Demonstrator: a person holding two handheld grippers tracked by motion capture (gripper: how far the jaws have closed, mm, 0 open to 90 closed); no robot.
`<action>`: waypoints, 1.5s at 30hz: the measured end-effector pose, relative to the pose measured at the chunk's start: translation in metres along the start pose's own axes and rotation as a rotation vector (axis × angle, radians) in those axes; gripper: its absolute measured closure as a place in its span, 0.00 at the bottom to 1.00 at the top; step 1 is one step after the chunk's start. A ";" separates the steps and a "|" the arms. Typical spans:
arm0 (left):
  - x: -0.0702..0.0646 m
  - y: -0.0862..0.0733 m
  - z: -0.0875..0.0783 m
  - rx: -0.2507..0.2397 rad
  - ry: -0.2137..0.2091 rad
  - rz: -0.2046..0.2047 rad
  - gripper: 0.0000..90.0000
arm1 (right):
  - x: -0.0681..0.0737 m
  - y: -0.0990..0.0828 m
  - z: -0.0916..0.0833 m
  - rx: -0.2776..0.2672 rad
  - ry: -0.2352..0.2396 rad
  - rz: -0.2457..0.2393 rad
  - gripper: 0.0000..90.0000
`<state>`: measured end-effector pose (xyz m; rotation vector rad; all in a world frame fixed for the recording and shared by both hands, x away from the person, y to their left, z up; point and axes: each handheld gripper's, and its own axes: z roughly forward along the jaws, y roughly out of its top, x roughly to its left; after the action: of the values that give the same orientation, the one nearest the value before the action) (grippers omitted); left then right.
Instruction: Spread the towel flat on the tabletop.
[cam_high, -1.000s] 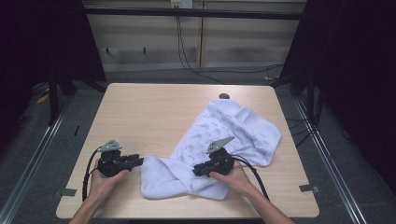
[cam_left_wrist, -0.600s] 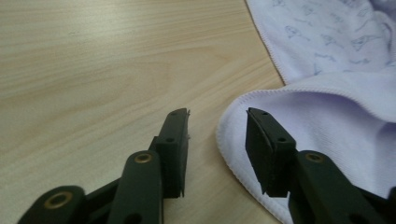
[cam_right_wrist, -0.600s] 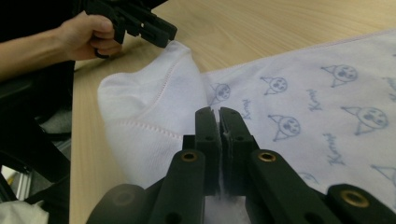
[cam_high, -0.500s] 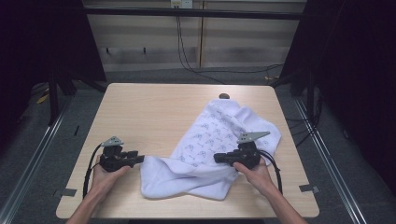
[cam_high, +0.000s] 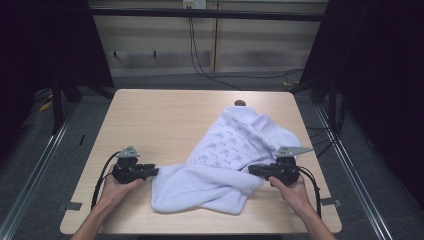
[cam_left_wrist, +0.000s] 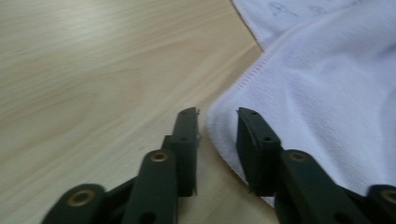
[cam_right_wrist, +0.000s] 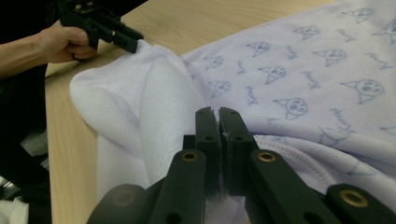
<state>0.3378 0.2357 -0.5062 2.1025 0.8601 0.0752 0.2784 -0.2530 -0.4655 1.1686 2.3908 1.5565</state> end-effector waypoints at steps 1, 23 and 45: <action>-0.003 0.000 0.001 0.005 -0.012 0.009 0.81 | -0.001 0.000 0.000 -0.001 -0.003 0.003 0.97; -0.009 0.029 -0.039 -0.225 -0.057 -0.028 0.99 | -0.007 0.021 -0.021 -0.106 -0.023 0.016 0.97; -0.039 0.089 -0.096 -0.421 -0.106 0.045 0.99 | 0.001 0.104 -0.086 -0.273 -0.066 -0.080 0.97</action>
<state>0.3247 0.2419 -0.3702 1.7140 0.6669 0.1528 0.2989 -0.2970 -0.3397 1.0387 2.0742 1.7210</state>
